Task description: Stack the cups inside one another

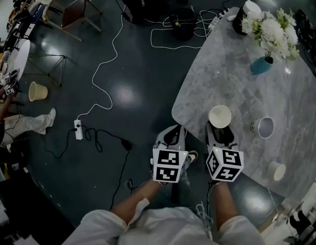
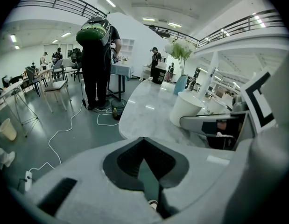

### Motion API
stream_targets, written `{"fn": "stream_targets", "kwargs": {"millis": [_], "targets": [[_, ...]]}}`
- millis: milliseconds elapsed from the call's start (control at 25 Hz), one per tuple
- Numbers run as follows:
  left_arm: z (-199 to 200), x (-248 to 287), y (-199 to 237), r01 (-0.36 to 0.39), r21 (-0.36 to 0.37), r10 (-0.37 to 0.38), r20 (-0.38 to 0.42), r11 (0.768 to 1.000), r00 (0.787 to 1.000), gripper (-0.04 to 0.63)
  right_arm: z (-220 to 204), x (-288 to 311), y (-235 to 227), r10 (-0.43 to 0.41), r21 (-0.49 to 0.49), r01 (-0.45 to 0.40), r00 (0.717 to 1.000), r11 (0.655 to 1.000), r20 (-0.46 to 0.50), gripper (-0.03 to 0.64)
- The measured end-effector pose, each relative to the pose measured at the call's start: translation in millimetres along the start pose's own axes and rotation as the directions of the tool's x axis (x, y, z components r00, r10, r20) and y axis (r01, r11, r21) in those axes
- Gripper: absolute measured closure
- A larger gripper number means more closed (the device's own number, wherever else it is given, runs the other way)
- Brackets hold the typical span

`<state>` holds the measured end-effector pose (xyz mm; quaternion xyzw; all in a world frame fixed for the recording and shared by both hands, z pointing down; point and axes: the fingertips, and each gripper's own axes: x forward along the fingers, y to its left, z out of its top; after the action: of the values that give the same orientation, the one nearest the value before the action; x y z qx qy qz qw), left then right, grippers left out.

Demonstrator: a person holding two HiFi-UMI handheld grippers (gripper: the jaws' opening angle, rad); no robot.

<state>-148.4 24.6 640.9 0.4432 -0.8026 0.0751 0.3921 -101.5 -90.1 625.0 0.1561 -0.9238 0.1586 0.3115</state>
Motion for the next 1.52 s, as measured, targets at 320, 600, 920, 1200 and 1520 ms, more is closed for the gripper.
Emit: {"fn": "stream_targets", "kwargs": {"millis": [320,600,920,1200,1520], "targets": [[2.1,9.4,-4.7,0.028,0.022,-0.027,-0.026,0.999,0.999,0.6,-0.6,2.2,-3.8,-0.029,-0.005,0.029,1.0,1.0,-0.004,0.42],[8.4,11.7,-8.6,0.044,0.047,-0.043,-0.034,0.998,0.999,0.601,4.2,1.5,3.2,-0.013,-0.004,0.013,1.0,1.0,0.004,0.42],[19.6,10.9,-16.4,0.057,0.06,-0.056,-0.023,0.997,0.998,0.6,11.8,-8.6,0.8,-0.012,0.02,0.012,1.0,1.0,0.025,0.42],[32.7,3.1,-34.3,0.084,0.073,-0.084,-0.004,0.994,0.996,0.6,23.7,-30.0,-3.2,-0.028,0.026,0.027,0.998,0.999,0.05,0.422],[52.1,-7.0,-57.8,0.113,0.096,-0.116,0.033,0.989,0.993,0.6,36.9,-54.5,-7.6,-0.047,0.032,0.045,0.996,0.998,0.08,0.42]]}}
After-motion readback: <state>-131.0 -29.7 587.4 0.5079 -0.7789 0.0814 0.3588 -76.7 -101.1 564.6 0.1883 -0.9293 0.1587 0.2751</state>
